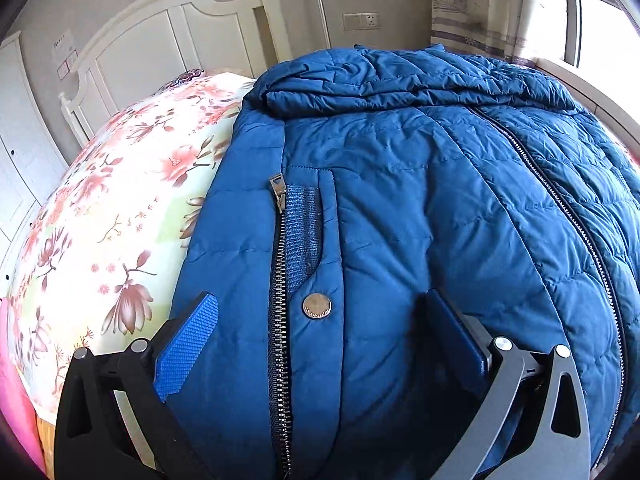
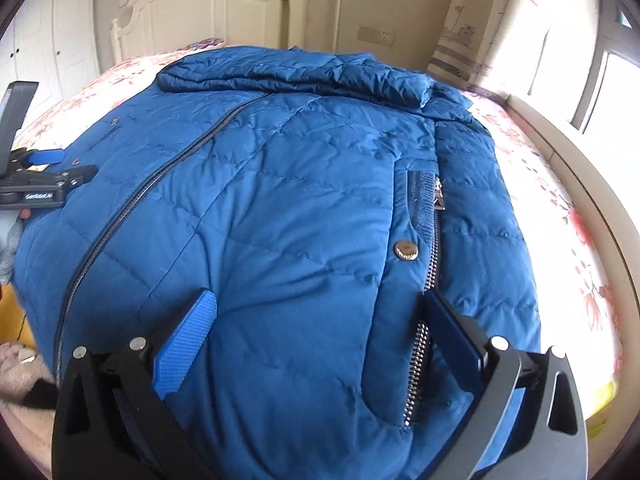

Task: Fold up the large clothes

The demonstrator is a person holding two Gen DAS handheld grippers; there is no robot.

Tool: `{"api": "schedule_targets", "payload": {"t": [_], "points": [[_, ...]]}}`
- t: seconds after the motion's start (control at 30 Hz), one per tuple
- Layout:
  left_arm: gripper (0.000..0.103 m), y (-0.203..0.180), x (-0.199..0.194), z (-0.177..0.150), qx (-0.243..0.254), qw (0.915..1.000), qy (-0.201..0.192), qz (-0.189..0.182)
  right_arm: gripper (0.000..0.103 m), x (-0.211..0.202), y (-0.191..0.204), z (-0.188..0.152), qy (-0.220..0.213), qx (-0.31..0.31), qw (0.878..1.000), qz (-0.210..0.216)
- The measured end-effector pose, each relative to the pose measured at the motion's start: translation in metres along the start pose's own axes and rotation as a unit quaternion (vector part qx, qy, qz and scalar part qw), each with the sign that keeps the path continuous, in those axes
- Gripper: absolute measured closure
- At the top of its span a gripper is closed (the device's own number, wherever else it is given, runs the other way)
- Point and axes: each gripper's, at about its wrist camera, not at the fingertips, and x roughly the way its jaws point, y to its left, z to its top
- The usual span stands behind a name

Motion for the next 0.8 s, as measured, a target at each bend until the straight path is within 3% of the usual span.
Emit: {"api": "schedule_targets", "payload": {"t": [0.3,0.37,0.47,0.63,0.73,0.8], "points": [[0.004,0.003,-0.009,-0.006,-0.014,0.9999,0.005,0.005,0.003,-0.013,-0.005,-0.01,-0.003,0.003,1.0,0.009],[0.004,0.013,-0.033,-0.016,-0.027,0.9988,-0.024,-0.032,0.003,-0.033,-0.017,-0.015,-0.017,-0.001,1.0,0.001],[0.004,0.032,-0.058,-0.036,-0.014,0.9983,-0.046,-0.033,0.003,-0.061,-0.055,-0.035,-0.039,0.039,0.998,-0.035],[0.004,0.063,-0.056,-0.068,-0.037,0.9987,-0.015,-0.032,0.003,-0.067,-0.095,-0.072,-0.016,0.093,0.995,-0.041],[0.004,0.074,-0.055,-0.075,-0.082,0.9943,-0.018,-0.066,0.004,-0.059,-0.087,-0.081,-0.015,0.094,0.995,-0.038],[0.004,0.071,-0.057,-0.073,-0.078,0.9952,-0.016,-0.057,0.006,-0.058,-0.075,-0.08,-0.018,0.084,0.996,-0.029]]}}
